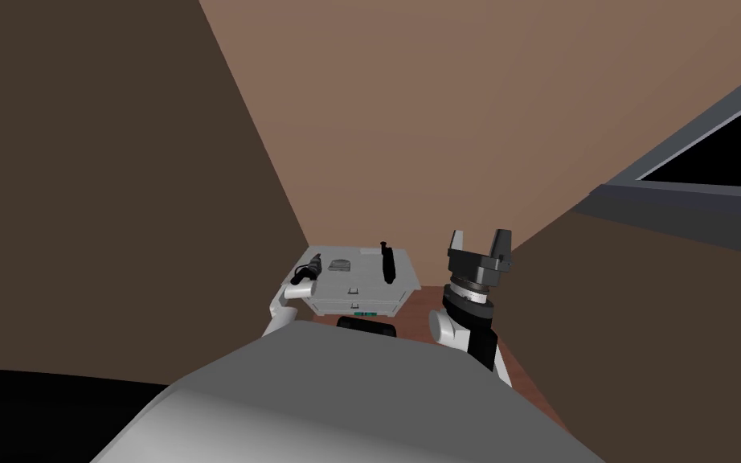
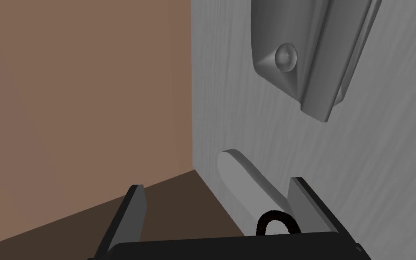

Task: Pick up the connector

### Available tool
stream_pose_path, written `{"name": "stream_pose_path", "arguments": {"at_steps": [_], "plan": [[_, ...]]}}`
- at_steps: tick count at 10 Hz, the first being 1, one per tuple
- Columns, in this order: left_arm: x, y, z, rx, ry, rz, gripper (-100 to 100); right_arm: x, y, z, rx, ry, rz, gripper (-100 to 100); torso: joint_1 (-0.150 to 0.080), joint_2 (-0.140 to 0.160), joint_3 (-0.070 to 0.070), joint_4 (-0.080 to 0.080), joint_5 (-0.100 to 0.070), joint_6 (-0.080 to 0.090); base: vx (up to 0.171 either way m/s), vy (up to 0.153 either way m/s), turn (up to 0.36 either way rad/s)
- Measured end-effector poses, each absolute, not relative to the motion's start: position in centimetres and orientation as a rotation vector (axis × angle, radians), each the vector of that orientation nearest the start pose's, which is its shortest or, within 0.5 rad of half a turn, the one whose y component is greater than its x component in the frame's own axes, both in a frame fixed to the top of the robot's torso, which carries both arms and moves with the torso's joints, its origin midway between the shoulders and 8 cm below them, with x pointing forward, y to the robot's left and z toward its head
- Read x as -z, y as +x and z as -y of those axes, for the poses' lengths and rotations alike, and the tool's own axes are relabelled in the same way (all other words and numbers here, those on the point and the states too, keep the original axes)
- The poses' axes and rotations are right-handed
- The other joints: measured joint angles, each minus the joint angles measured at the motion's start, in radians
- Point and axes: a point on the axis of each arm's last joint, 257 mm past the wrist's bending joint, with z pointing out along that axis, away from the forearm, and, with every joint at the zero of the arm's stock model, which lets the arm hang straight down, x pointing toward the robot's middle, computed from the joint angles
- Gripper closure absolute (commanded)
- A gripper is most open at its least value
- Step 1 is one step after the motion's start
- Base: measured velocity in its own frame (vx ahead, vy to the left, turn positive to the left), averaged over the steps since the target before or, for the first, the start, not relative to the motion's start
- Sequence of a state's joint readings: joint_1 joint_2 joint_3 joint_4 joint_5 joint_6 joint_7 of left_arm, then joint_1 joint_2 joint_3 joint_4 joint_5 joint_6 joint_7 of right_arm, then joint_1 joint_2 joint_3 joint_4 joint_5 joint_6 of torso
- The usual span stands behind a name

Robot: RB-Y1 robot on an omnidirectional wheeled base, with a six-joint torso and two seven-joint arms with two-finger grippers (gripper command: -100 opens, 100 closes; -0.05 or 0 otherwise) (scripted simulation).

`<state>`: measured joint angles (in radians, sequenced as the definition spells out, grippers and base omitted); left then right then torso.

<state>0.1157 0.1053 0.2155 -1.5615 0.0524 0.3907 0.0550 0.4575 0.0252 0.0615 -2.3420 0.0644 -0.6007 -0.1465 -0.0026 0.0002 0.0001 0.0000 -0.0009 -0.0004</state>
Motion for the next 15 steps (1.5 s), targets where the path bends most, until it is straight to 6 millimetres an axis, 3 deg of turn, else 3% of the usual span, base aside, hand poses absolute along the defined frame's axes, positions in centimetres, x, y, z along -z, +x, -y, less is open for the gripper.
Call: {"name": "stream_pose_path", "arguments": {"at_steps": [4,5,6,9,10,14,15], "plan": [[41.6,44.4,-36.8,0.733,-1.86,-1.335,-100,-8.1,31.5,24.4,-1.518,0.524,-0.458,0,0.001,0.0,0.0,0.0,0.0,0.0,0.005,-0.031,-0.012],[41.8,44.3,-36.8,0.731,-1.866,-1.336,0,-8.1,31.5,24.4,-1.518,0.524,-0.458,0,0.002,0.0,0.0,0.0,0.0,0.0,0.0,0.0,0.0],[41.7,44.3,-36.8,0.731,-1.865,-1.336,-100,-8.1,31.5,24.4,-1.518,0.524,-0.458,0,0.003,0.0,0.0,0.0,0.0,0.0,0.043,0.009,0.009],[42.9,44.4,-36.5,0.732,-1.865,-1.34,-100,-8.1,31.5,24.4,-1.518,0.524,-0.458,0,0.003,-0.001,-0.001,0.0,0.001,0.0,0.027,0.006,0.01],[42.9,44.4,-36.5,0.733,-1.864,-1.339,100,-8.1,31.5,24.4,-1.518,0.524,-0.458,0,0.003,0.0,0.0,0.0,0.001,0.0,0.0,0.0,0.0],[42.9,44.4,-36.5,0.732,-1.863,-1.34,100,-8.1,31.5,24.4,-1.518,0.524,-0.458,0,0.003,0.0,0.0,0.0,0.001,0.0,0.0,0.0,0.0],[42.9,44.4,-36.5,0.732,-1.864,-1.34,0,-8.1,31.5,24.4,-1.518,0.524,-0.458,0,0.003,0.0,0.0,0.0,0.0,0.0,0.0,0.0,0.0]]}}
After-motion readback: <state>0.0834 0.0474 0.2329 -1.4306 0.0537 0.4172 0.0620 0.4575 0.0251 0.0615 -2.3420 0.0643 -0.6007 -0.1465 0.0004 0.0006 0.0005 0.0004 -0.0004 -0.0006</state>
